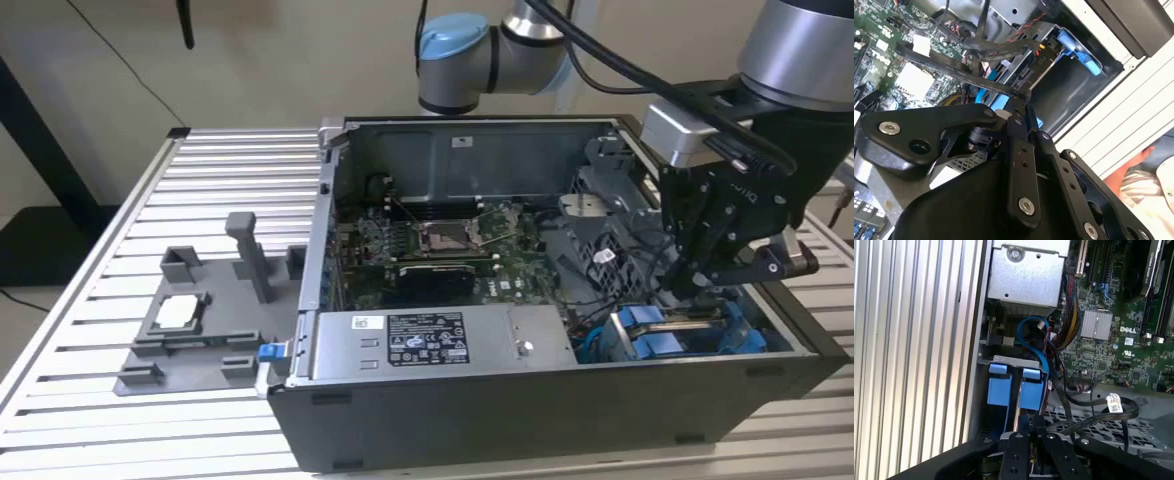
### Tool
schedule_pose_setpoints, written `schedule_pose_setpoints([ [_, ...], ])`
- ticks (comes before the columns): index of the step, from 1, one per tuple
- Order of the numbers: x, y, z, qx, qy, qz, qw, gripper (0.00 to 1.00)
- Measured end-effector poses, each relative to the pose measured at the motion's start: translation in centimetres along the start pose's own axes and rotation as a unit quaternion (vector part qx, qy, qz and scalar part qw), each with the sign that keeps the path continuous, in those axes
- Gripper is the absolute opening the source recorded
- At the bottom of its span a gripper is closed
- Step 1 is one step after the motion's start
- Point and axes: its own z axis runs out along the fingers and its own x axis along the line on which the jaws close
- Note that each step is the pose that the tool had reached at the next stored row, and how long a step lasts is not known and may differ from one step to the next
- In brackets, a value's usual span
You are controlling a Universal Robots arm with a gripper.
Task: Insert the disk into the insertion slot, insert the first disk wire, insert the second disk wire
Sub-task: 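Insert the second disk wire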
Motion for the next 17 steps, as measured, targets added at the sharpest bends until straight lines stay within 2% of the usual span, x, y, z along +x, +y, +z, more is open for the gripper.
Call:
schedule_pose_setpoints([
  [7, 0.09, 0.00, 0.39, 0.0015, -0.0137, 0.016, 0.99977, 0.16],
  [10, 0.17, -0.01, 0.50, 0.0018, -0.0178, 0.022, 0.99960, 0.16],
  [12, 0.42, -0.18, 0.53, -0.0003, -0.0197, 0.022, 0.99956, 0.16],
  [13, 0.71, -0.54, 0.61, -0.0031, -0.0241, 0.022, 0.99945, 0.16],
  [17, 0.82, -0.61, 0.92, -0.0025, -0.0330, 0.030, 0.99901, 0.16],
])
